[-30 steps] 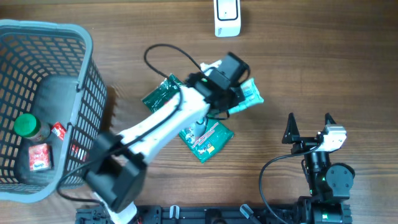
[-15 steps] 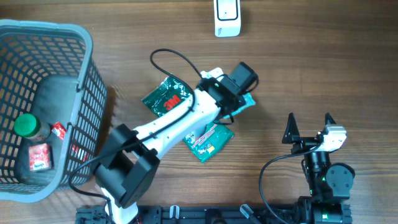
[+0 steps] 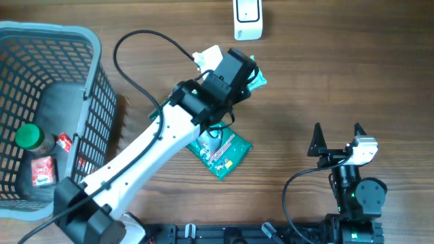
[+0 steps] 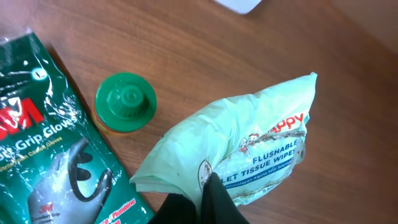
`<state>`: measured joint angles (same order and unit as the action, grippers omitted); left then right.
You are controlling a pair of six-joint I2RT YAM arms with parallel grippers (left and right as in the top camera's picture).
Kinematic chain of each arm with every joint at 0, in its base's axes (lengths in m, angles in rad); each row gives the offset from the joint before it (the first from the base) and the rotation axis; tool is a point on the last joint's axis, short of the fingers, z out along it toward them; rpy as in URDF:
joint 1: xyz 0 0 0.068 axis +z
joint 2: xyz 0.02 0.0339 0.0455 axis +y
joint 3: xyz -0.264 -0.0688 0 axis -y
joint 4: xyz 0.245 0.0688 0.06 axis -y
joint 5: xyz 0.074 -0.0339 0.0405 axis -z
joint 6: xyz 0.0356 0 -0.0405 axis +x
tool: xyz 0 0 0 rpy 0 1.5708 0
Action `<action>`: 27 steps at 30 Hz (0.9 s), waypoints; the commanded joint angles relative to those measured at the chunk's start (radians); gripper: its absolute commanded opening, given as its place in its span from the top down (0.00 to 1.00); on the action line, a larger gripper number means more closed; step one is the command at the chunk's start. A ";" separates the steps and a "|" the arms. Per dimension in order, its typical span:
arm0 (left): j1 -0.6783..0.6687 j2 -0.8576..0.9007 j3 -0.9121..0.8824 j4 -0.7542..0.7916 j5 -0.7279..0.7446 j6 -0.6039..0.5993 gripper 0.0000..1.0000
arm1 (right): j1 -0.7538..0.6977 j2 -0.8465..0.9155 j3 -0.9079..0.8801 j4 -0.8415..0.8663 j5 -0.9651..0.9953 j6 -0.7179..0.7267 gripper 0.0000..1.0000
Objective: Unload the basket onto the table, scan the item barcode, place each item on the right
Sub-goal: 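Carry wipes pack with left gripper and drop it on the table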
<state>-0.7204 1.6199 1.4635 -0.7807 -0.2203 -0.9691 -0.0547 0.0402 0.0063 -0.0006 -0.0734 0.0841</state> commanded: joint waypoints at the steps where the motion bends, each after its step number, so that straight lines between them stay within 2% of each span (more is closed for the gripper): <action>1: -0.016 -0.025 0.005 -0.002 -0.015 0.023 0.96 | 0.004 -0.003 -0.001 0.002 0.006 -0.006 0.00; 3: -0.046 -0.023 0.005 -0.030 -0.025 0.010 0.96 | 0.004 -0.003 -0.001 0.002 0.006 -0.006 0.00; 8: -0.151 -0.021 -0.003 -0.140 -0.177 -0.413 0.96 | 0.004 -0.003 -0.001 0.002 0.006 -0.006 0.00; 11: -0.203 0.005 -0.037 -0.141 -0.256 -0.562 0.96 | 0.004 -0.003 -0.001 0.002 0.006 -0.006 0.00; 16: -0.190 0.113 -0.047 -0.130 -0.249 -0.591 0.96 | 0.004 -0.003 -0.001 0.002 0.006 -0.006 0.00; 21: -0.204 0.216 -0.047 -0.039 -0.125 -0.591 0.96 | 0.004 -0.003 -0.001 0.002 0.006 -0.006 0.00; 27: -0.208 0.260 -0.047 -0.043 -0.182 -0.587 0.88 | 0.004 -0.003 -0.001 0.002 0.006 -0.006 0.00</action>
<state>-0.9295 1.8557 1.4212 -0.8162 -0.3565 -1.5402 -0.0547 0.0402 0.0063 -0.0006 -0.0734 0.0841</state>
